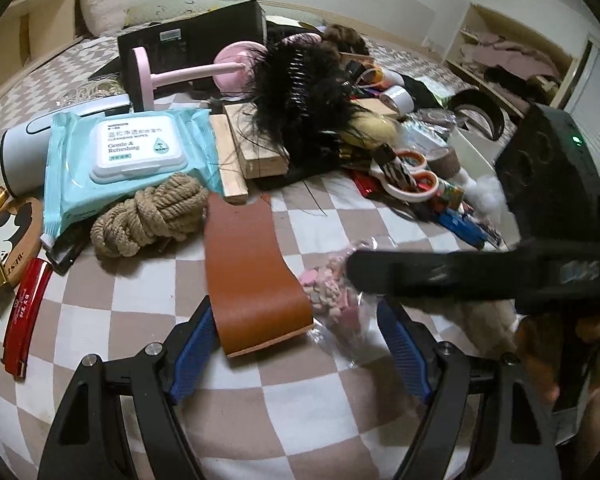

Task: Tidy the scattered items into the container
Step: 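Lower the left gripper onto the brown leather strip while the right gripper lifts the candy bag, then close the left gripper on the leather strip and carry both items toward the tray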

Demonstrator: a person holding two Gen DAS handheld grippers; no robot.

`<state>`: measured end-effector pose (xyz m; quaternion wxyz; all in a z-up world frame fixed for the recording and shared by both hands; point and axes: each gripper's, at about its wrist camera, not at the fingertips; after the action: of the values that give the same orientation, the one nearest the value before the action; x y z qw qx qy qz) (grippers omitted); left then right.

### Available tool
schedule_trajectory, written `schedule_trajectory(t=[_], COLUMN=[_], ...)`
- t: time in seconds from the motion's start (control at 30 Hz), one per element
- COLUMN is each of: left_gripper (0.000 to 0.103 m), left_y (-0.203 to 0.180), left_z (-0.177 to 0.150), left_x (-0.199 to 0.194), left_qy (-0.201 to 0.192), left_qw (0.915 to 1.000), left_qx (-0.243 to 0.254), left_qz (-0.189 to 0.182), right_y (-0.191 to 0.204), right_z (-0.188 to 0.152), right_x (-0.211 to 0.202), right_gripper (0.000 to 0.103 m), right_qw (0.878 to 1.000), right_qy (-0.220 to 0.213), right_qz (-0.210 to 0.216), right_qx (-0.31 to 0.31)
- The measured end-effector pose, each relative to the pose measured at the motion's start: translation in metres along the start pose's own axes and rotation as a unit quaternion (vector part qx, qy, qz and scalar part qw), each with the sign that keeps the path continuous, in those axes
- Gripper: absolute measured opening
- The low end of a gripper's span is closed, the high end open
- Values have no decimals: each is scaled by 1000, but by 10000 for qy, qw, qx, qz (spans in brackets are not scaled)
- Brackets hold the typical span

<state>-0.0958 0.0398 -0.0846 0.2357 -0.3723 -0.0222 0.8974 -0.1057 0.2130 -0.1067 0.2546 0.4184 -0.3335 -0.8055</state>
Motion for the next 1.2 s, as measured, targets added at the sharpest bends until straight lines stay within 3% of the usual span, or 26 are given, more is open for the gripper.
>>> schedule_trajectory(t=[0.17,0.43,0.5,0.57,0.67,1.2], left_gripper=[80,80,73,57,51,48], left_y=[3,14,14,12,12,-1], left_z=[2,5,5,5,5,7], left_x=[-2,7,10,12,10,-16], left_qy=[-66,-42,3,34,7,-318], left_qw=[10000,9992,9990,9984,9982,9986], left_qx=[-69,-243,-187,-49,-19,-22], left_qz=[0,322,402,562,597,423], right_y=[1,-20,-24,-27,-29,-9], right_z=[-1,16,19,20,21,15], right_x=[3,-29,-35,-42,-48,-57], right_gripper=[17,17,17,17,17,17], right_qw=[9999,9967,9956,9945,9931,9938], right_qy=[-102,-695,-784,-860,-943,-968], right_qz=[-62,-129,-106,-79,-37,173], right_qx=[-61,394,504,592,693,524])
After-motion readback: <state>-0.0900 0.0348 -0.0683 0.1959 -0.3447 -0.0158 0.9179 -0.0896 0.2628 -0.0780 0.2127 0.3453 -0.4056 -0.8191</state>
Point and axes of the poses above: each gripper's, at about its wrist camera, not at the fingertips, and x roughly the way its jaws point, y to its left, z to its top, and after that the axes turned 12 degrees about -y, right-handed
